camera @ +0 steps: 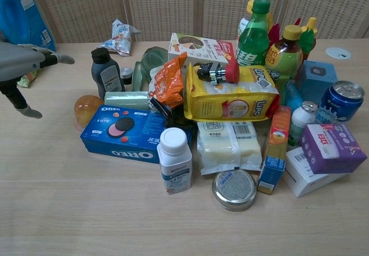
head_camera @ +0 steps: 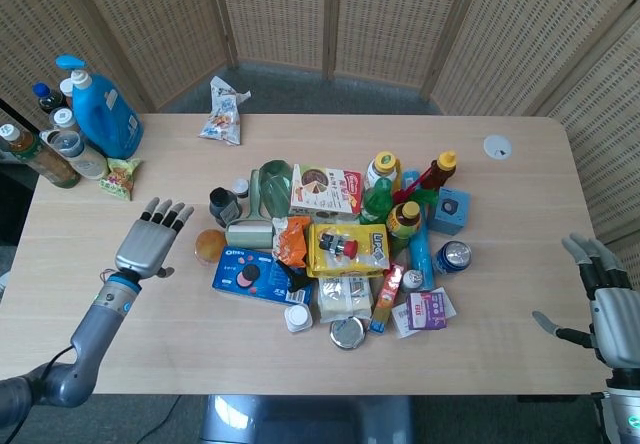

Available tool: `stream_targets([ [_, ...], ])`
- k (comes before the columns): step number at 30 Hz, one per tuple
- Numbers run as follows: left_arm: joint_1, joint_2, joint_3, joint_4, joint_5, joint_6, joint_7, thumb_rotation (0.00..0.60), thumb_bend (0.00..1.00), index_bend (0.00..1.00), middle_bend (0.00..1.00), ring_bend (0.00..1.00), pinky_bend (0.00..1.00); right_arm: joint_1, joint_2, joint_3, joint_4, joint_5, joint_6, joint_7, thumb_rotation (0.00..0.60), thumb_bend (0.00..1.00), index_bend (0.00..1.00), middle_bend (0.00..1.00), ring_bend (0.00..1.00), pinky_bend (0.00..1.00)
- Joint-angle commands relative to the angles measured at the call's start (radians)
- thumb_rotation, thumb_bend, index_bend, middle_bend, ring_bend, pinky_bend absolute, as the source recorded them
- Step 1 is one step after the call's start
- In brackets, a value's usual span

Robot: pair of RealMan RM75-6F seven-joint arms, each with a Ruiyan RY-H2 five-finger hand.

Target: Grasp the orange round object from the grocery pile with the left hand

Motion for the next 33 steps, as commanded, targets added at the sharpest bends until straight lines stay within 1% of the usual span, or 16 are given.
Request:
stream_targets([
  [1,-0.025,-0.043,0.007,0.044,-0.049,-0.031,0.028,0.600,0.00,0.07,0.00,0.00,0.00,-0.001,0.002,0.000,0.001,-0.001,0.001,0.005,0.600,0.00,0.00,0.00,0.00,0.00],
  [5,-0.047,-0.092,0.005,0.093,-0.092,-0.052,0.038,0.600,0.00,0.07,0.00,0.00,0.00,-0.001,0.004,0.002,0.001,0.003,-0.001,0.012,0.600,0.00,0.00,0.00,0.00,0.00],
  [9,-0.068,-0.131,0.008,0.128,-0.104,-0.057,0.047,0.600,0.00,0.07,0.00,0.00,0.00,-0.001,0.006,0.004,0.001,0.009,-0.002,0.020,0.600,0.00,0.00,0.00,0.00,0.00],
  [14,-0.095,-0.161,0.001,0.146,-0.124,-0.059,0.067,0.600,0.00,0.07,0.00,0.00,0.00,-0.002,0.007,0.005,0.003,0.016,-0.005,0.027,0.600,0.00,0.00,0.00,0.00,0.00],
  [19,-0.135,-0.200,-0.010,0.175,-0.170,-0.073,0.107,0.600,0.00,0.08,0.00,0.00,0.00,-0.002,0.009,0.008,0.003,0.021,-0.006,0.036,0.600,0.00,0.00,0.00,0.00,0.00],
  [27,-0.170,-0.257,0.002,0.208,-0.237,-0.073,0.170,0.600,0.00,0.09,0.00,0.00,0.00,-0.004,0.015,0.012,0.007,0.026,-0.004,0.060,0.600,0.00,0.00,0.00,0.00,0.00],
  [33,-0.180,-0.287,0.010,0.234,-0.265,-0.066,0.184,0.600,0.00,0.10,0.00,0.00,0.00,-0.006,0.018,0.013,0.008,0.026,-0.002,0.074,0.600,0.00,0.00,0.00,0.00,0.00],
])
